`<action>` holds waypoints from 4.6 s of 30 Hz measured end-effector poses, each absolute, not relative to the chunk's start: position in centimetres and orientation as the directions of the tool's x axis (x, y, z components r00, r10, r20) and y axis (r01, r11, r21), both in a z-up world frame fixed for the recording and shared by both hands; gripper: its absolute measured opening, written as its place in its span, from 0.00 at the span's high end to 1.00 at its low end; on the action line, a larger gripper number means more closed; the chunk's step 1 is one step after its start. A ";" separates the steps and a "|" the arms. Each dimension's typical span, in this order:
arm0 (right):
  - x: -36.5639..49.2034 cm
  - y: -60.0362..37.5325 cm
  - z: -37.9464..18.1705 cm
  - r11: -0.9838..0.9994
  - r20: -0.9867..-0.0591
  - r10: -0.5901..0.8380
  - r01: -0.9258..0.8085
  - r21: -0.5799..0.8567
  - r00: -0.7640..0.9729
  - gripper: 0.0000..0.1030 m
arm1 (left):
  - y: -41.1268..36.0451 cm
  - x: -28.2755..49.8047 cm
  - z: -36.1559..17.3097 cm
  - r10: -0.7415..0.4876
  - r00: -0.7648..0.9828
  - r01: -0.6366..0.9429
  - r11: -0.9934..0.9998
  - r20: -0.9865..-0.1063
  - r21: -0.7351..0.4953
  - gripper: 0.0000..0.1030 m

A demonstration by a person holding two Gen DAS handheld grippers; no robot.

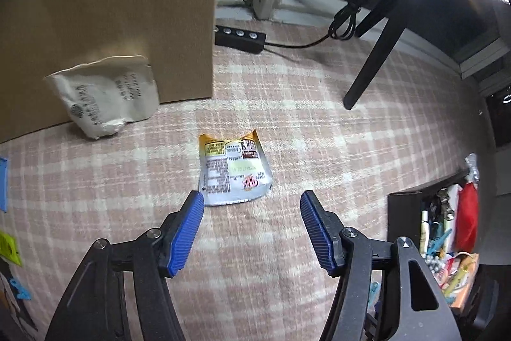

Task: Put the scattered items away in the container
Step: 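Grasp the snack wrapper with left tool while right tool grasps the blue clothespin, then carry wrapper and clothespin over the black bin and open both tools, then reach both tools to the white paper bag by the board and grasp it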

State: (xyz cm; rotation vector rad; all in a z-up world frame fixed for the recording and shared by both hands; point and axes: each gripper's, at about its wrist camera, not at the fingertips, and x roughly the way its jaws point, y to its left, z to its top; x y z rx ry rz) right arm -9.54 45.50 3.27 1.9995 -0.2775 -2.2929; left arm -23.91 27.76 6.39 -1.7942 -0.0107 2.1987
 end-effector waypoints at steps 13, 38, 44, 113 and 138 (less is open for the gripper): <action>-10.2 44.3 2.0 -0.989 -0.985 -0.114 -0.081 0.125 -0.128 0.74 | 28.3 -26.9 3.3 0.204 -0.152 -0.196 -0.965 -0.967 -0.173 0.39; -8.8 42.9 2.9 -0.987 -0.976 -0.124 -0.081 0.141 -0.180 0.79 | 24.5 -25.7 3.9 0.186 -0.210 -0.183 -0.972 -0.960 -0.148 0.70; -8.1 43.0 4.9 -0.983 -0.965 -0.135 -0.089 0.158 -0.223 0.79 | 23.7 -24.4 6.0 0.209 -0.221 -0.186 -0.968 -0.953 -0.169 0.70; -13.4 39.2 11.0 -0.965 -0.874 -0.259 0.086 0.246 -0.410 0.56 | 12.7 -20.3 10.7 0.185 -0.376 -0.121 -0.981 -0.908 -0.150 0.53; -21.2 36.3 4.6 -0.965 -0.910 -0.244 -0.012 0.264 -0.336 0.68 | 6.4 -28.4 3.4 0.178 -0.426 0.240 -0.923 -0.887 -0.301 0.84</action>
